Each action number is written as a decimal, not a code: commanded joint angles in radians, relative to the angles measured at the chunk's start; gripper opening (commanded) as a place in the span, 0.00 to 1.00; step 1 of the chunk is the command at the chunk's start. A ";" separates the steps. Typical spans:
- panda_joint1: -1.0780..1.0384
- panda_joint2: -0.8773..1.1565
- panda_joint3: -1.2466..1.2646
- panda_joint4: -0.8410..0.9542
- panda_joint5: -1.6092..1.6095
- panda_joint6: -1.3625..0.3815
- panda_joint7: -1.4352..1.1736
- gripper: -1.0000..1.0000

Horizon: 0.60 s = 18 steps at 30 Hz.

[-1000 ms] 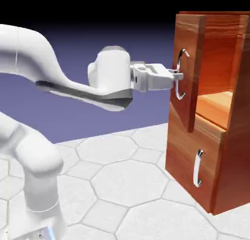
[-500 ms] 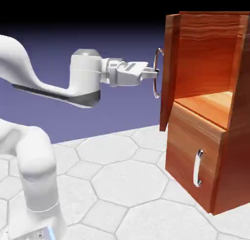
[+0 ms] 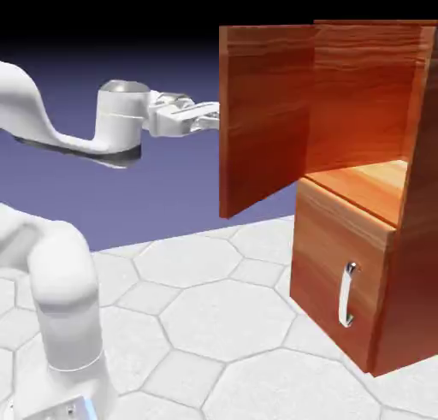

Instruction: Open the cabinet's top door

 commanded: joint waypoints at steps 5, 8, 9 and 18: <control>-0.106 0.113 0.180 0.151 0.099 -0.216 0.023 0.00; -0.189 0.179 0.288 0.245 0.138 -0.334 0.039 0.00; -0.219 0.199 0.324 0.276 0.148 -0.370 0.045 0.00; -0.523 0.312 0.647 0.508 0.208 -0.607 0.075 0.00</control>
